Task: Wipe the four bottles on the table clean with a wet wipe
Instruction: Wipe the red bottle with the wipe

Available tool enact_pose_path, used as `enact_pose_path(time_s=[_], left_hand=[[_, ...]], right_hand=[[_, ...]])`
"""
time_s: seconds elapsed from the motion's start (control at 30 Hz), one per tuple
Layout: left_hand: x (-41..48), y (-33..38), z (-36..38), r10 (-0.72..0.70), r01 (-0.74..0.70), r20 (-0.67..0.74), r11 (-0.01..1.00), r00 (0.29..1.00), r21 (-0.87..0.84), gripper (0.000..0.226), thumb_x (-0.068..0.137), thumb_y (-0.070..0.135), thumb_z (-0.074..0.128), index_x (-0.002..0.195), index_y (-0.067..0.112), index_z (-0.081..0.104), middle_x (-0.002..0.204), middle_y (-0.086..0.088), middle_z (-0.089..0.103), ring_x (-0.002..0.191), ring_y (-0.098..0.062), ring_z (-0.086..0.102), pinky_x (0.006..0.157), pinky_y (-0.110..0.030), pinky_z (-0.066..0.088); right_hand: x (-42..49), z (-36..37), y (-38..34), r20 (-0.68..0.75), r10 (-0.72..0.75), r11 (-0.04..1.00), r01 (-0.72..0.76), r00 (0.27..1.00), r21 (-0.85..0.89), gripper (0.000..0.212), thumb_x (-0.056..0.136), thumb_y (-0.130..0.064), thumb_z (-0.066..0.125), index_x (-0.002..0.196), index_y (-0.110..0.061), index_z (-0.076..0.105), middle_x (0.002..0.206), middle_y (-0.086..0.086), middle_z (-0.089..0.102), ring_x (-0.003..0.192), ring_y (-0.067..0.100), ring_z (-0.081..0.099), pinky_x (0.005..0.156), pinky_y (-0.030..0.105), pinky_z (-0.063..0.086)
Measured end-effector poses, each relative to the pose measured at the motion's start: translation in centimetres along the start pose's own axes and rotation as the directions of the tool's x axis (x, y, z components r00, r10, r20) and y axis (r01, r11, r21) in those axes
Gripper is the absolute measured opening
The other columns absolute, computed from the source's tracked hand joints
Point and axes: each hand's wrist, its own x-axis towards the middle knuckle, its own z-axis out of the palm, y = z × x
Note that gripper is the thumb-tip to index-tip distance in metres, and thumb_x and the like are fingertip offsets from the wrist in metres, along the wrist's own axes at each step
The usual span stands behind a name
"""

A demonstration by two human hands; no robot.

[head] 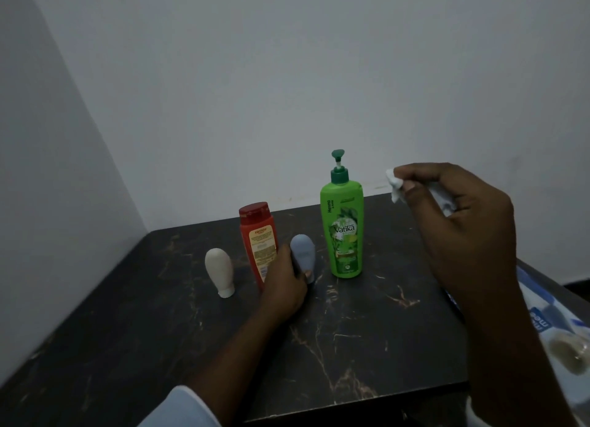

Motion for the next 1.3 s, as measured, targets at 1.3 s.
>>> enact_pose_path(time_s=[1.3], left_hand=[[-2.7,2.5,-6.5,-0.158,0.065,-0.371,0.966,0.915,-0.249,0.100,0.082,0.013,0.079,0.154,0.034,0.013,0.150,-0.004,0.047,0.132,-0.027,0.053,0.100,-0.046,0.050]], right_hand=[[-0.2,0.2,-1.5,0.097,-0.054,0.998,0.057,0.994,-0.031,0.017,0.091,-0.001,0.067,0.106,-0.005,0.075,0.099,0.002,0.073,0.100,-0.003,0.063,0.085,0.002,0.041]])
